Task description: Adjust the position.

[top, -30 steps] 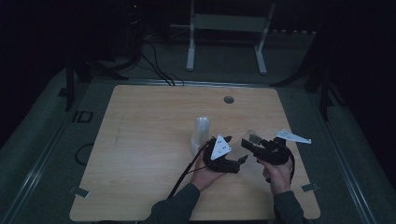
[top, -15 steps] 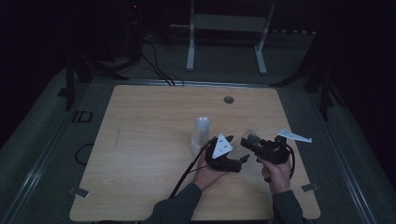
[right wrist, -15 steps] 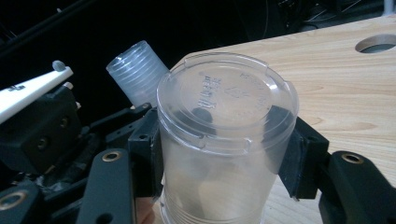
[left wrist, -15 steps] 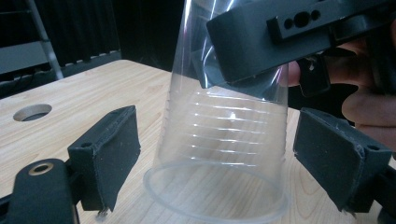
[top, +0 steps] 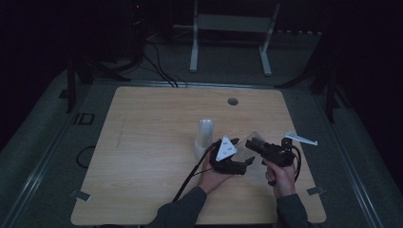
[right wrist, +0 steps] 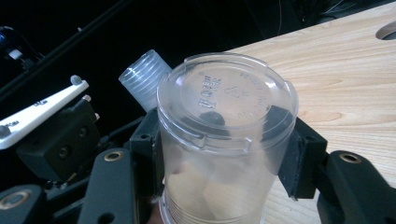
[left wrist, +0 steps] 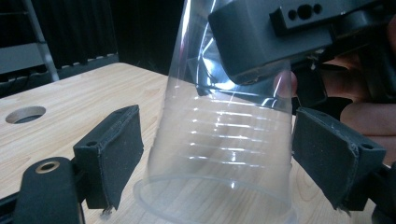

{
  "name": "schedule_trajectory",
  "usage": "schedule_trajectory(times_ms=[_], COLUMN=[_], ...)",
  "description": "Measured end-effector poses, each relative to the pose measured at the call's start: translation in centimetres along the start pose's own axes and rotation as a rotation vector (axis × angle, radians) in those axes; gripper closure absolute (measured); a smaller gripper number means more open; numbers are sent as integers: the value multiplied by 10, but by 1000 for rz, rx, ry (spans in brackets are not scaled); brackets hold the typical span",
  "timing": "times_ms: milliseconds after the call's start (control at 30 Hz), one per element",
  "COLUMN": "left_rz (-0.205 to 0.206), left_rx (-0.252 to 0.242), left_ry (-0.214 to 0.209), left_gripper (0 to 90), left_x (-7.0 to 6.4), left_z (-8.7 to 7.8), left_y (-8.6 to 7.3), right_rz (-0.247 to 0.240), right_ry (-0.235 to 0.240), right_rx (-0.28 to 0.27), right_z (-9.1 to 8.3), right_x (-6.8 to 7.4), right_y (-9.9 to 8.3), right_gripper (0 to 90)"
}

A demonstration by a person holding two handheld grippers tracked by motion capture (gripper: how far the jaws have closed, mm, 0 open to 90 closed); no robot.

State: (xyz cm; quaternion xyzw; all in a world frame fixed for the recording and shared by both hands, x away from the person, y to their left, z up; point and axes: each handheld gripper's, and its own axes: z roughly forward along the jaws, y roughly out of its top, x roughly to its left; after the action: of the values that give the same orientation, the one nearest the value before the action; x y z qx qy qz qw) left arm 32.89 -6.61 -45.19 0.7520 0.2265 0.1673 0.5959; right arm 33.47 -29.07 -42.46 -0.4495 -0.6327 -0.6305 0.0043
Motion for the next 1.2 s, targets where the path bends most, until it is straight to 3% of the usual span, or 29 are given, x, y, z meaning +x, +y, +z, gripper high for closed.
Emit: schedule_trajectory(times_ms=[633, 967, 1200], left_rz=[0, 14, 12], left_rx=[6, 15, 20], left_ry=[5, 0, 12], left_gripper=[259, 285, 287], left_x=[-1, -3, 1], left_z=[2, 1, 0], left_y=[-2, -2, -1], right_rz=[31, 5, -7], right_ry=[33, 6, 0], right_rx=[1, 12, 19], right_z=[0, -2, -6], right_x=[-2, -2, -2], right_y=[-1, 0, -1], right_gripper=[419, 324, 314])
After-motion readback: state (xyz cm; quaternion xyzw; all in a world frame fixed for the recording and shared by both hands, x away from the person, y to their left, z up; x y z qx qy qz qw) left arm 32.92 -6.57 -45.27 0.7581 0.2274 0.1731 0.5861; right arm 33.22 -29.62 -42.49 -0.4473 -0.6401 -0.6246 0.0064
